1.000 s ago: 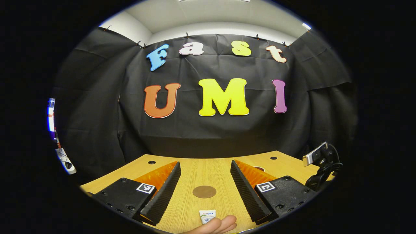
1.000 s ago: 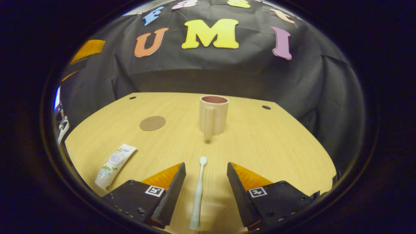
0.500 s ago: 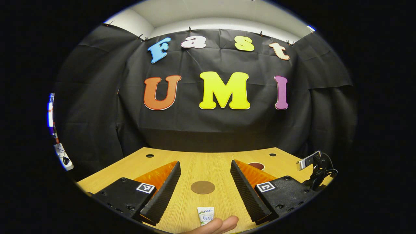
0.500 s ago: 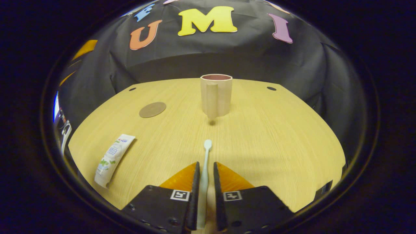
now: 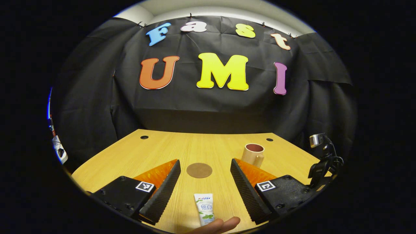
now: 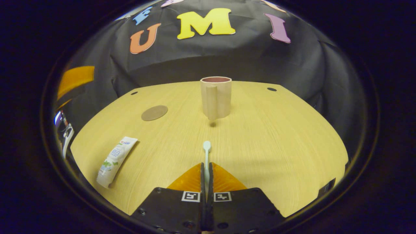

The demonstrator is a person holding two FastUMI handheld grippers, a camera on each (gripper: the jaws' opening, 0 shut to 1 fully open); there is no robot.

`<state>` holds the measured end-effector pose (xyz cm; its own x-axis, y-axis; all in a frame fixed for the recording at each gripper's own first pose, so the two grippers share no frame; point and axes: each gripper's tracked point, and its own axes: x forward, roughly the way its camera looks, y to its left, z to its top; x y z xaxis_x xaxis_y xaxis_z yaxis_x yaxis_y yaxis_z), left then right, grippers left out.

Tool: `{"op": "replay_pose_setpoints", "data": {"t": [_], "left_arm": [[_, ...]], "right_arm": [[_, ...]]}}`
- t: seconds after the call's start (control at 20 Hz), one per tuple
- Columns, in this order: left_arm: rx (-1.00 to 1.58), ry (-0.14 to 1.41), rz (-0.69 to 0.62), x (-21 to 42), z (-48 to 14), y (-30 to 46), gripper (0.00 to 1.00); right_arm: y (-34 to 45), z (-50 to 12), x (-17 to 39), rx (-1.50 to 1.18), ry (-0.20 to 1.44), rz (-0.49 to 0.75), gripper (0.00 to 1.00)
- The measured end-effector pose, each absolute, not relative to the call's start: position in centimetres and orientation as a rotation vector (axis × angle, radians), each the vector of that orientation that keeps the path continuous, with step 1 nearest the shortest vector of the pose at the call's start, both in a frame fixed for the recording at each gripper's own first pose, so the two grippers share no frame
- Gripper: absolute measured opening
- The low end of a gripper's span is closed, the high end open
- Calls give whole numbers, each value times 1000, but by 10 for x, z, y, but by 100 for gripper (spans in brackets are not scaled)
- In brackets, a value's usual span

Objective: Put the toothbrush and toothpaste on the desktop into the cup, then pick up the cup and place it on the coaster on the desktop.

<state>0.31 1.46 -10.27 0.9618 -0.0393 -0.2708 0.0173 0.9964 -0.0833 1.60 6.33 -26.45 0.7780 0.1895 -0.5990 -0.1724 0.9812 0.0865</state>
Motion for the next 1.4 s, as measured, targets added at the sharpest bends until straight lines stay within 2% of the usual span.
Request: {"op": "replay_pose_setpoints", "data": {"t": [0.2,0.25,0.35,0.65,0.7,0.75,1.05,1.1,1.15,1.4], "left_arm": [[-129,374,-26,-7,-136,23,98],[-136,406,-25,-10,-146,24,98],[-139,462,-36,-14,-162,20,99],[-88,568,-80,-26,-196,-2,99],[-63,601,-69,-30,-205,-2,99],[-51,619,-60,-32,-211,-1,99],[-40,787,-69,-50,-246,-9,99],[-22,809,-63,-54,-249,-8,97],[-42,836,-76,-58,-253,-14,90],[-65,858,-91,-60,-258,-19,86]], "right_arm": [[54,-243,19,60,586,193,0],[53,-235,20,71,564,196,3],[49,-218,18,75,517,197,0],[37,-174,14,41,386,172,0],[35,-164,12,34,356,170,3],[34,-155,10,35,334,169,0],[28,-127,5,42,252,164,0],[27,-127,4,41,250,165,0],[25,-126,4,43,245,161,0],[24,-128,4,61,250,165,0]]}}
